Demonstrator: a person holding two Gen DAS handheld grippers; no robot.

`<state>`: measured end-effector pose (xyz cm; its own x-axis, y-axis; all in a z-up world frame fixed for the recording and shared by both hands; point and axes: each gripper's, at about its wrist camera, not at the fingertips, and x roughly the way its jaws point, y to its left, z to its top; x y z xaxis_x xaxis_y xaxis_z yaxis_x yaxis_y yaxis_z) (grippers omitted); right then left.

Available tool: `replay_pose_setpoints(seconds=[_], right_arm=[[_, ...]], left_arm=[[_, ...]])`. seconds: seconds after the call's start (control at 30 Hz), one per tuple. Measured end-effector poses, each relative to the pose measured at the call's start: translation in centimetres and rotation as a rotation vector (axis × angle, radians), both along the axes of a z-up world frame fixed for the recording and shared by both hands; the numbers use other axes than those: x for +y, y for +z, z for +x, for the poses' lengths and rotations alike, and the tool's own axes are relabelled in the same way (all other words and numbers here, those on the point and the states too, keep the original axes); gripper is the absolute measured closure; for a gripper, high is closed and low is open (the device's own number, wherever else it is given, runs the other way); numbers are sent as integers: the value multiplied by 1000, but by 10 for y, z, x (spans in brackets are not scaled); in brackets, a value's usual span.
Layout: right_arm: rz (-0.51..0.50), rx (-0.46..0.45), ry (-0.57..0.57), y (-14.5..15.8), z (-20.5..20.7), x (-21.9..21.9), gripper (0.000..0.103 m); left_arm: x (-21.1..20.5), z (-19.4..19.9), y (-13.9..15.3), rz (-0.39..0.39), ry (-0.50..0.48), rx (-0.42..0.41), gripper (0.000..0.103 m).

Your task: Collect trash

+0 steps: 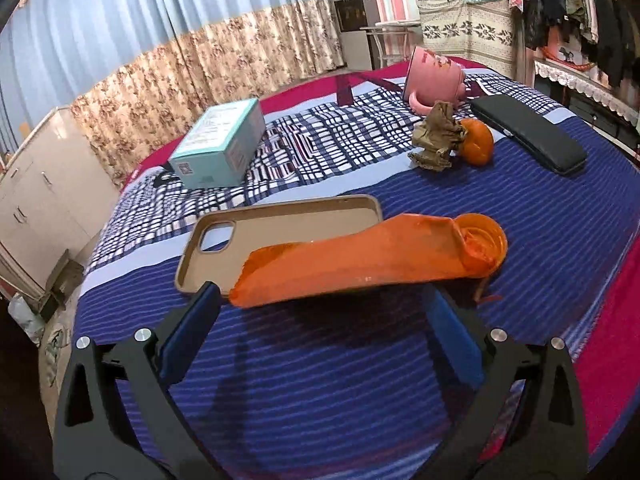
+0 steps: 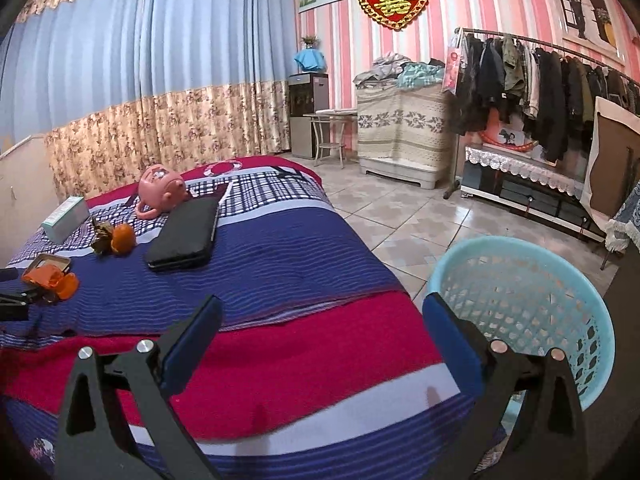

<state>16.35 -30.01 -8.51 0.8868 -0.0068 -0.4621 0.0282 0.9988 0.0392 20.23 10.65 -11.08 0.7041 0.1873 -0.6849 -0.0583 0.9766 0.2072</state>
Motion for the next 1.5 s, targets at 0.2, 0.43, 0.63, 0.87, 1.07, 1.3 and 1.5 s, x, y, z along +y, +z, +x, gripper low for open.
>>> replay_pose_setpoints(seconds=[0.2, 0.43, 0.63, 0.87, 1.07, 1.3, 1.5], right_arm=[[21, 16, 27, 4, 10, 17, 5], [-23, 24, 111, 5, 24, 59, 5], [-59, 43, 198, 6, 34, 101, 5], [-67, 61, 326, 7, 40, 159, 5], [-79, 97, 421, 0, 46, 212, 5], [-116, 181, 524, -14, 57, 261, 8], [-141, 287, 593, -33, 71, 283, 49]], left_arm=[[-1, 17, 3, -20, -63, 3, 19], [1, 28, 2, -134, -153, 40, 79], [14, 15, 18, -144, -107, -31, 100], [63, -16, 43, -204, 26, -110, 103], [96, -40, 44, -250, 109, -134, 103], [114, -59, 43, -261, 151, -146, 103], [121, -61, 37, -283, 159, -135, 103]])
